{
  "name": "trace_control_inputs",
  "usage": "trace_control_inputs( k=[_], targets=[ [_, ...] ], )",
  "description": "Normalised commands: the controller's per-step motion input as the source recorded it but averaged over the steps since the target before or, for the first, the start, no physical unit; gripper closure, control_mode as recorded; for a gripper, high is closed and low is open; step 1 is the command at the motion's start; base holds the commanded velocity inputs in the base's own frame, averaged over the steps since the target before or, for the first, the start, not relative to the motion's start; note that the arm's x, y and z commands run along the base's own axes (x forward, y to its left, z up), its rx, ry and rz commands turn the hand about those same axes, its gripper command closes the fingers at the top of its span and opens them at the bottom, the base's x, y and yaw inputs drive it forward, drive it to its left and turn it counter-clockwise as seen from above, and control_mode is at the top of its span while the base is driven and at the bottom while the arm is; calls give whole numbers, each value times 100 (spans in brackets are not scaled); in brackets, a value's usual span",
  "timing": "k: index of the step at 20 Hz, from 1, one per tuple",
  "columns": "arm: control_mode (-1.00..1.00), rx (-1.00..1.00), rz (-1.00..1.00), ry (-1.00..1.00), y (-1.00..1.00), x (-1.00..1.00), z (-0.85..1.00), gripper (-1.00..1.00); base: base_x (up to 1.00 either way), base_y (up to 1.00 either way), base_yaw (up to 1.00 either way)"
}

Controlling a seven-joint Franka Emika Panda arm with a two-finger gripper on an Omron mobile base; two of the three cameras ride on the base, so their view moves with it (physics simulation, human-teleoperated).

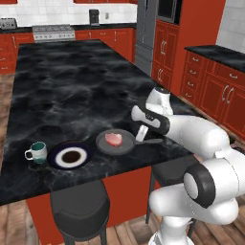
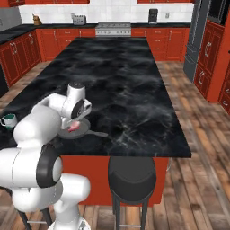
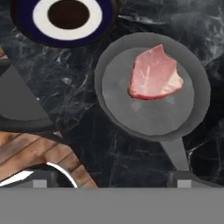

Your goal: Pick up the pan with the steak in it and place it on the dining table. Then place the steak on the plate.

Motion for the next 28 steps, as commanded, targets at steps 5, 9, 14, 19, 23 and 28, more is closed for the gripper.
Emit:
trace_control_inputs(
  k=[5,9,14,19,23,28],
  targets=[
    [-100,-2,-24,-2,71,33,0,-100,0,0,0],
    [-100,-2,-28,0,59,51,-1,-100,0,0,0],
    [-100,0,-15,4,23,33,0,-100,0,0,0],
    [-100,0,0,1,0,5,-20,-100,0,0,0],
    [-100,0,-1,1,0,19,-46,-100,0,0,0],
    [-100,1,-8,1,11,26,-39,-100,0,0,0]
  ],
)
